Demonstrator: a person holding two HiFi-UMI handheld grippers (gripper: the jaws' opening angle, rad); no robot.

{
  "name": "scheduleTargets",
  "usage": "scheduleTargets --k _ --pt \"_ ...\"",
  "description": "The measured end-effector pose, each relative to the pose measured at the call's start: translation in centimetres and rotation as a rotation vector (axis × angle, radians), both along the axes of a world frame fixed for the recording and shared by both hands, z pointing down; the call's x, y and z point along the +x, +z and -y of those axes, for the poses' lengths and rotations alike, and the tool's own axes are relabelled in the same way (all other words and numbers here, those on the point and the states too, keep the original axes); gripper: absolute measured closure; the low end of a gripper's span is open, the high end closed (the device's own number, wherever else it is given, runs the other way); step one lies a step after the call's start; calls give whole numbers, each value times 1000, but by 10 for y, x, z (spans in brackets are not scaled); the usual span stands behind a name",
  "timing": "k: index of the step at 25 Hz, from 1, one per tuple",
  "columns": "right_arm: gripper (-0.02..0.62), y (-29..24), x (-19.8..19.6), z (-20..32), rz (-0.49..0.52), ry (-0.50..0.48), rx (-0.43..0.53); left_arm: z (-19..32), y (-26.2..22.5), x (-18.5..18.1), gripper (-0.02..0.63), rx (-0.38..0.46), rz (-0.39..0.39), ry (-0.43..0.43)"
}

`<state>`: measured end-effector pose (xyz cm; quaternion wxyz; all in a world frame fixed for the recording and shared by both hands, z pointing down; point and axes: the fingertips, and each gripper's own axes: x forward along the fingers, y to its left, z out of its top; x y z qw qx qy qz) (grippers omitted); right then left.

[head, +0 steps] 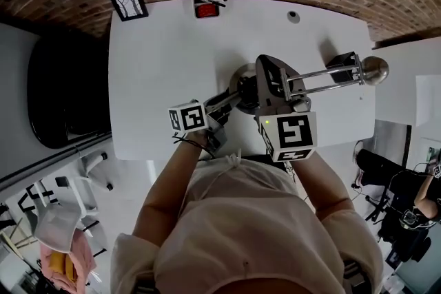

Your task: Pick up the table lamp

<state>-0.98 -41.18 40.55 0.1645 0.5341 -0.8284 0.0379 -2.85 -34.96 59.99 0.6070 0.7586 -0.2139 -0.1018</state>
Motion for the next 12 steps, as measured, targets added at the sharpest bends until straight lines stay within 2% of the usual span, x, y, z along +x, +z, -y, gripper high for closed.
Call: scheduleTargets --k 7,12 --pt "571 -55 1 27 32 6 38 37 -56 -8 434 41 -51 -66" --pt "571 -100 -5 34 6 -25 85 52 -97 -7 434 75 -55 -88"
